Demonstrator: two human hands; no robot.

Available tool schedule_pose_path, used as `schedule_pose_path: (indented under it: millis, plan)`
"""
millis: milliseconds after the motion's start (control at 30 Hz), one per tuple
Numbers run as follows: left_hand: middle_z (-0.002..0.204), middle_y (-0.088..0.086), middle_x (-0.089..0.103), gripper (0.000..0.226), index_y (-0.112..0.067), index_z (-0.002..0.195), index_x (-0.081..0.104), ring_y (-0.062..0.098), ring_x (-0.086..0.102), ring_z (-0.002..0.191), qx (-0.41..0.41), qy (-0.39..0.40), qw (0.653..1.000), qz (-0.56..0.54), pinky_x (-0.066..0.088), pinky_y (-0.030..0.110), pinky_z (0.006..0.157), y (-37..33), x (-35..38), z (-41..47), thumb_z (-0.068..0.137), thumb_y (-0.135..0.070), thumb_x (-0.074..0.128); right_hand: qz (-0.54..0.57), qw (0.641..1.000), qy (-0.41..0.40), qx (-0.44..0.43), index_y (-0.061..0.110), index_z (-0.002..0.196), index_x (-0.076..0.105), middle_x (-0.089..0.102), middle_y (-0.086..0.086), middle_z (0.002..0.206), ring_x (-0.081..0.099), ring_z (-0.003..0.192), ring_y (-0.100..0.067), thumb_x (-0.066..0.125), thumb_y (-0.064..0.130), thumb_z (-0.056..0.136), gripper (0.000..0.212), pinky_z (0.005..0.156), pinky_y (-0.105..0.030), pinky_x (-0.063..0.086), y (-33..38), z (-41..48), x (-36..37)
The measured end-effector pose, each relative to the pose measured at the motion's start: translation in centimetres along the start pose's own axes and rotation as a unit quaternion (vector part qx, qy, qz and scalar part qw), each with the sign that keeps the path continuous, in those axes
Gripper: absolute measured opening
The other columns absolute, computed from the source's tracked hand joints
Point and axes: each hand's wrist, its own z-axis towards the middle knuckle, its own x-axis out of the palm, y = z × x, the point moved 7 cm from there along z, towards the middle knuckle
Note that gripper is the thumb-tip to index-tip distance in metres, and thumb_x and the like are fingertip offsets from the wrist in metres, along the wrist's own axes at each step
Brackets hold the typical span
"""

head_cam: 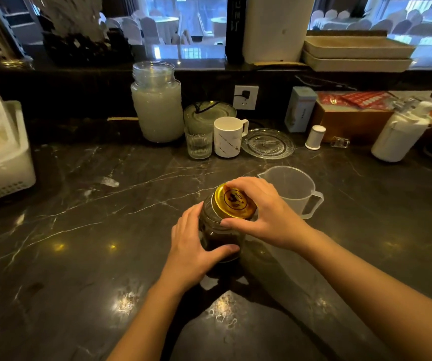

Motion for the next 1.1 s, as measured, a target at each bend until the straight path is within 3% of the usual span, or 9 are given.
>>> schedule_pose_path:
  millis: [133, 233, 333, 467, 600, 800, 1000, 1100]
  plan:
    - [0.132, -0.015, 0.043, 0.094, -0.026, 0.138, 0.036, 0.001, 0.034, 0.123, 0.017, -0.004, 1.000, 0.018, 0.023, 0.027, 0.105, -0.3, 0.1, 0.2, 0.060, -0.062, 0.074, -0.014, 0.999, 0.050, 0.001, 0.019, 0.125, 0.044, 0.051, -0.002, 0.122, 0.041, 0.112, -0.014, 0.066, 0.045, 0.075, 0.060, 0.096, -0.042, 0.034, 0.0, 0.8, 0.7]
    - [0.123, -0.026, 0.043, 0.085, -0.032, 0.134, 0.039, -0.013, 0.034, 0.110, 0.024, -0.010, 1.000, 0.009, 0.022, 0.022, 0.100, -0.4, -0.1, 0.3, 0.062, -0.062, 0.072, -0.022, 0.995, 0.092, -0.004, 0.021, 0.127, 0.042, 0.049, -0.001, 0.126, 0.039, 0.114, -0.013, 0.066, 0.046, 0.076, 0.061, 0.097, -0.041, 0.034, 0.2, 1.0, 1.3]
    - [0.116, -0.030, 0.041, 0.083, -0.035, 0.133, 0.039, -0.009, 0.036, 0.108, 0.021, -0.003, 1.000, 0.004, 0.026, 0.026, 0.098, -0.5, -0.1, 0.5, 0.062, -0.063, 0.072, -0.034, 0.993, 0.114, -0.010, 0.023, 0.128, 0.041, 0.045, -0.002, 0.129, 0.037, 0.118, -0.015, 0.066, 0.047, 0.075, 0.063, 0.100, -0.041, 0.030, 0.3, 1.2, 1.3]
    - [0.122, -0.022, 0.042, 0.089, -0.036, 0.133, 0.036, -0.004, 0.034, 0.115, 0.024, 0.007, 1.000, 0.018, 0.022, 0.026, 0.101, -0.5, 0.0, 0.6, 0.059, -0.075, 0.064, -0.064, 0.989, 0.133, -0.001, 0.028, 0.132, 0.037, 0.038, -0.003, 0.135, 0.033, 0.121, -0.016, 0.064, 0.055, 0.071, 0.072, 0.103, -0.045, 0.026, 0.1, 1.6, 1.0]
    - [0.123, -0.021, 0.042, 0.095, -0.033, 0.134, 0.036, -0.002, 0.035, 0.115, 0.031, -0.007, 0.999, 0.043, 0.021, 0.024, 0.100, -0.8, 0.2, 0.5, 0.055, -0.081, 0.059, -0.075, 0.987, 0.139, 0.004, 0.030, 0.131, 0.036, 0.044, 0.000, 0.127, 0.041, 0.113, -0.013, 0.062, 0.058, 0.070, 0.072, 0.099, -0.047, 0.032, 0.2, 1.8, 1.1]
    - [0.107, -0.031, 0.040, 0.088, -0.033, 0.126, 0.040, -0.007, 0.035, 0.102, 0.029, -0.016, 0.998, 0.047, 0.020, 0.008, 0.089, -0.5, 0.2, 0.9, 0.054, -0.077, 0.062, -0.080, 0.983, 0.166, -0.021, 0.032, 0.130, 0.037, 0.047, 0.001, 0.124, 0.042, 0.108, -0.014, 0.062, 0.055, 0.074, 0.066, 0.096, -0.039, 0.033, 0.3, 2.3, 1.5]
    - [0.107, -0.037, 0.036, 0.089, -0.038, 0.127, 0.033, -0.028, 0.025, 0.101, 0.020, 0.001, 0.999, 0.045, 0.025, 0.014, 0.087, 0.2, 0.4, 1.1, 0.053, -0.077, 0.064, 0.003, 0.965, 0.264, 0.006, 0.035, 0.132, 0.030, 0.039, 0.006, 0.129, 0.039, 0.115, -0.007, 0.067, 0.038, 0.078, 0.066, 0.095, -0.031, 0.042, 0.1, 2.6, 1.5]
    - [0.107, -0.038, 0.033, 0.092, -0.036, 0.128, 0.033, -0.019, 0.028, 0.093, 0.013, 0.006, 0.999, 0.047, 0.026, 0.020, 0.089, 0.2, 0.4, 1.2, 0.052, -0.076, 0.064, -0.022, 0.956, 0.294, -0.008, 0.034, 0.133, 0.031, 0.038, 0.006, 0.130, 0.036, 0.114, -0.005, 0.069, 0.033, 0.077, 0.068, 0.095, -0.023, 0.037, 0.3, 3.1, 1.5]
